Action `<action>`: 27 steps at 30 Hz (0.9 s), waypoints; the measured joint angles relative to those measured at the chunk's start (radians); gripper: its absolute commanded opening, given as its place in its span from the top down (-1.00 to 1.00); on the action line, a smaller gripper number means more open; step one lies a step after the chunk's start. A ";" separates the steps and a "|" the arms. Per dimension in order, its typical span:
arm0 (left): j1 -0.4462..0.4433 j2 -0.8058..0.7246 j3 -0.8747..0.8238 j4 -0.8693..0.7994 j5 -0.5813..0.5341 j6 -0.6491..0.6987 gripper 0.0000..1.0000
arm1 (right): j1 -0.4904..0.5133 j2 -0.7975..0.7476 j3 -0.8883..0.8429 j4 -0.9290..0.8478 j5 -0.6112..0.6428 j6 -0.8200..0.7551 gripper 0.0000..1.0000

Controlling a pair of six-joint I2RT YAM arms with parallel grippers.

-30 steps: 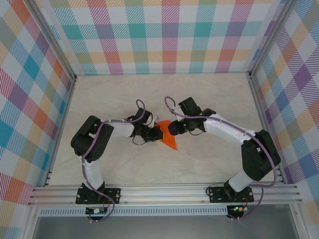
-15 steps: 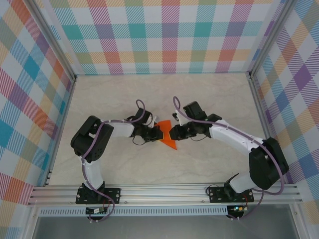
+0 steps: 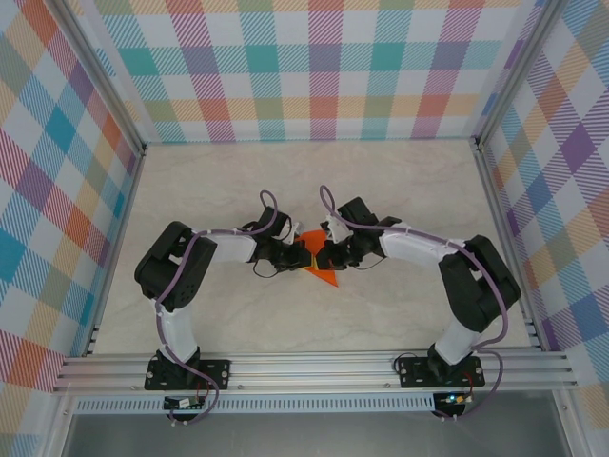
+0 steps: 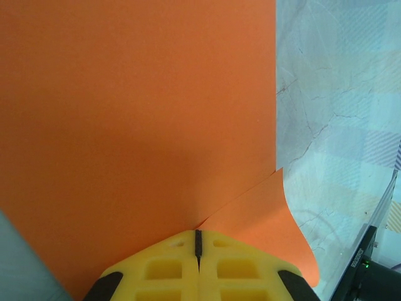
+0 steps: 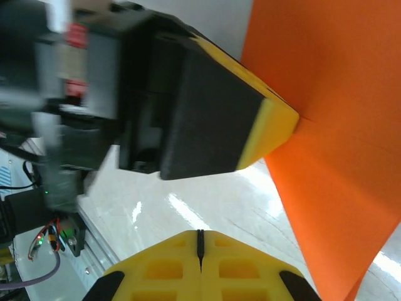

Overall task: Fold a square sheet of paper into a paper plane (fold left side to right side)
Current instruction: Third fold the triangle at the center of the table.

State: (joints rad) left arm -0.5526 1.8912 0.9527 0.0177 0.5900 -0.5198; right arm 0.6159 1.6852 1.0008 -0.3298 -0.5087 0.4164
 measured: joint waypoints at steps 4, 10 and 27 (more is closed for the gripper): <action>-0.002 -0.002 0.000 -0.002 -0.005 0.000 1.00 | 0.000 0.035 0.000 0.000 -0.001 0.014 1.00; -0.002 -0.002 0.001 -0.003 -0.007 0.001 1.00 | 0.000 0.066 0.000 -0.009 0.002 0.014 1.00; -0.002 -0.002 0.004 -0.010 -0.008 0.012 1.00 | 0.001 0.113 0.000 -0.037 0.011 0.014 1.00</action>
State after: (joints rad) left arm -0.5541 1.8893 0.9565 0.0074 0.5823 -0.5079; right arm 0.6170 1.7977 1.0004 -0.3664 -0.4980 0.4305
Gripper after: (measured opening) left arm 0.043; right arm 0.044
